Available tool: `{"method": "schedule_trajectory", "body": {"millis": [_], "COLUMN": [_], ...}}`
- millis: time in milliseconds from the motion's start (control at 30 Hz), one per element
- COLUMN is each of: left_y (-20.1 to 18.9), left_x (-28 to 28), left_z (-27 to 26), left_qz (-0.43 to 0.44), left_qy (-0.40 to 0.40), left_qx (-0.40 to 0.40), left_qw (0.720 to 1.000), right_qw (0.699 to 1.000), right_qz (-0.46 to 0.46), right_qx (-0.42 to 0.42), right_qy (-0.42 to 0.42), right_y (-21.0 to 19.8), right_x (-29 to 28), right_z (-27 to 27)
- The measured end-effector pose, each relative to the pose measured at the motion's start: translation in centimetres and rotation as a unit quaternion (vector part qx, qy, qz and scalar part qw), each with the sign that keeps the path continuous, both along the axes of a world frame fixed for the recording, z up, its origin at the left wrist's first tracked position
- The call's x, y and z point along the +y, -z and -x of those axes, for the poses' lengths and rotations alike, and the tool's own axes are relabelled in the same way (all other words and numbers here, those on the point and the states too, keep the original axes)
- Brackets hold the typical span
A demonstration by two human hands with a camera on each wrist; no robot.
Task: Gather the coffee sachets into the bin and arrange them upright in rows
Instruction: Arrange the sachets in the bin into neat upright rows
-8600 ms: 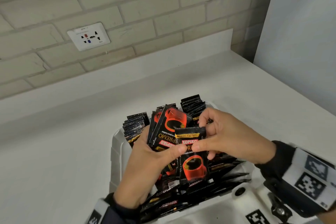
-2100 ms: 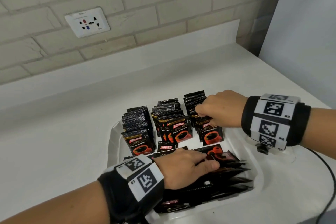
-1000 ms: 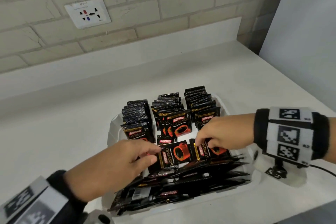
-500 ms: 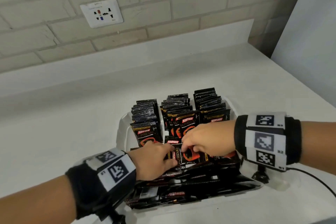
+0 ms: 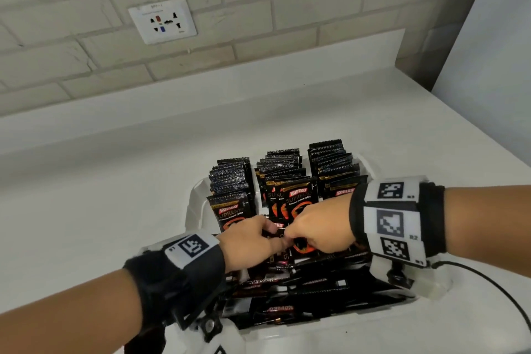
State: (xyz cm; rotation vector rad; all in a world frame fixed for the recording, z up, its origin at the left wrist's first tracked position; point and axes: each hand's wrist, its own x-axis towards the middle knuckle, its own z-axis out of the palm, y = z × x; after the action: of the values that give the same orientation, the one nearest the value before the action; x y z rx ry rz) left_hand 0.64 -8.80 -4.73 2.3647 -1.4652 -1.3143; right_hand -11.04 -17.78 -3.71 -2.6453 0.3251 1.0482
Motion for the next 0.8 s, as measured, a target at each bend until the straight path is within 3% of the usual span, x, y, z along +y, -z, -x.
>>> {"method": "schedule_trajectory", "body": {"millis": [167, 800], "left_y": [-0.3, -1.9], "left_x": [-0.1, 1.9], "left_z": [-0.2, -2.1], "left_qz": [0.011, -0.015], "left_qy": [-0.090, -0.198], "left_qx": [0.103, 0.207], "left_qw": [0.990, 0.958], "right_qw": [1.000, 0.985], "right_qz": [-0.009, -0.056], "right_qx": [-0.010, -0.127], "right_qy": [0.018, 0.105], "right_y": [-0.2, -2.4], "right_x": [-0.1, -1.3], "right_z": [0.2, 0.7]}}
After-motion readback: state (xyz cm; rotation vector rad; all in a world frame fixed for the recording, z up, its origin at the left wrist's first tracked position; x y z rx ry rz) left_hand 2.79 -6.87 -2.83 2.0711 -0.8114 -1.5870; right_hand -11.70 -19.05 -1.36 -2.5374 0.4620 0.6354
